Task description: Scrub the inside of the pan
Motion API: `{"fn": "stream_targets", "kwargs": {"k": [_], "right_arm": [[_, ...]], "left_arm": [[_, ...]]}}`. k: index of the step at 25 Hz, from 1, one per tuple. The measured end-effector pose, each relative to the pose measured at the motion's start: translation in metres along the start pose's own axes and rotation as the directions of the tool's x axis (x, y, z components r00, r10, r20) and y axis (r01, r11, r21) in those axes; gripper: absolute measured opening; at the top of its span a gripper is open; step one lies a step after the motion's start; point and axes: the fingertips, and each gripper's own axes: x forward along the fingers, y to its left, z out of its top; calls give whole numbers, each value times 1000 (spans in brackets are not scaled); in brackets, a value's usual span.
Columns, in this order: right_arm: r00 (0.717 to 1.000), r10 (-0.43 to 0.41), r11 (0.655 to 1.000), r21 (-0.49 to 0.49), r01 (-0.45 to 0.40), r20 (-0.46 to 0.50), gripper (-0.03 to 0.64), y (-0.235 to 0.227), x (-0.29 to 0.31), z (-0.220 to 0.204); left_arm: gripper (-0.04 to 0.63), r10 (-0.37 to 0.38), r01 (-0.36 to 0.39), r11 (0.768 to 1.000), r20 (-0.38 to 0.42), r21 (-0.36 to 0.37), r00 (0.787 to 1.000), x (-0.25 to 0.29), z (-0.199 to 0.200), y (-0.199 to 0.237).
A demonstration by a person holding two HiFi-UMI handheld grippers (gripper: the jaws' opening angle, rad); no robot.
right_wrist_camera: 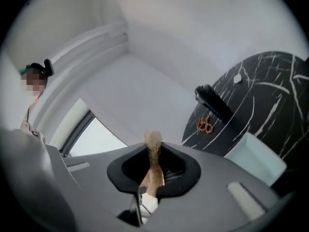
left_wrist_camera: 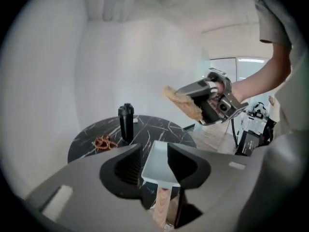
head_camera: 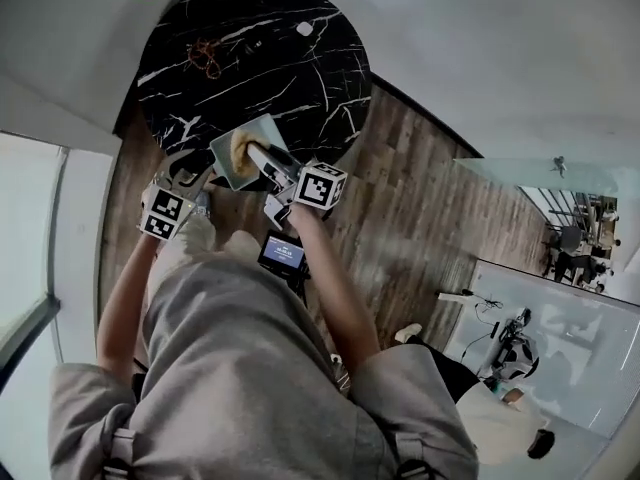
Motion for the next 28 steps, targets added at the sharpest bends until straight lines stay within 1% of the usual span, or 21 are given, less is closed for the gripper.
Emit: {"fn": "stream_targets", "kwargs": {"k": [2,4,5,8,9,10,12,13,14,16,17,20,22,25,27,28], "right_arm": [[996,-7,998,-69,13,85,49,14,-31,10],[990,-23,988,-147,44,141,49,31,-68,8],[986,-31,980,-191,63,166,49,39,-85,7],[966,-53,938,-320,135,252,49,66,-132,4],[958,-70,923,-347,168,278,49,74,-152,-2],[947,-92,907,-366,206,307,49,82,-174,-9],[921,-130,870,-404,284,368,49,97,-219,-20],[908,-147,843,-431,323,393,49,104,-238,-25],[896,-164,808,-465,362,412,49,109,-254,-33],[878,-189,736,-529,423,439,51,119,-276,-52],[875,-189,714,-549,435,446,51,125,-284,-63],[875,-164,694,-576,431,456,49,150,-306,-84],[867,-153,663,-601,446,474,49,168,-319,-85],[846,-141,618,-622,481,515,49,181,-336,-83],[839,-149,594,-631,499,523,49,181,-343,-85],[838,-160,589,-631,505,521,49,180,-346,-85]], "left_arm": [[142,27,-30,999,65,45,997,-10,32,-18],[121,65,-72,996,128,50,990,-28,56,-46],[109,83,-93,994,156,62,984,-38,68,-60],[89,123,-159,977,228,145,966,-70,101,-99],[80,137,-178,972,244,154,960,-83,107,-115],[77,153,-193,971,253,141,955,-95,112,-132],[66,191,-220,972,266,84,945,-117,118,-162],[58,212,-236,970,275,60,938,-126,119,-176],[49,230,-253,966,281,48,932,-135,119,-188],[34,252,-278,959,285,57,925,-150,116,-213],[29,254,-281,958,284,59,925,-156,114,-226],[26,243,-258,966,281,20,929,-173,111,-261],[23,238,-250,968,290,2,927,-180,114,-273],[20,230,-247,969,328,12,916,-181,118,-275],[20,223,-246,969,358,20,907,-180,121,-278],[20,220,-243,970,362,19,906,-180,124,-281]]}}
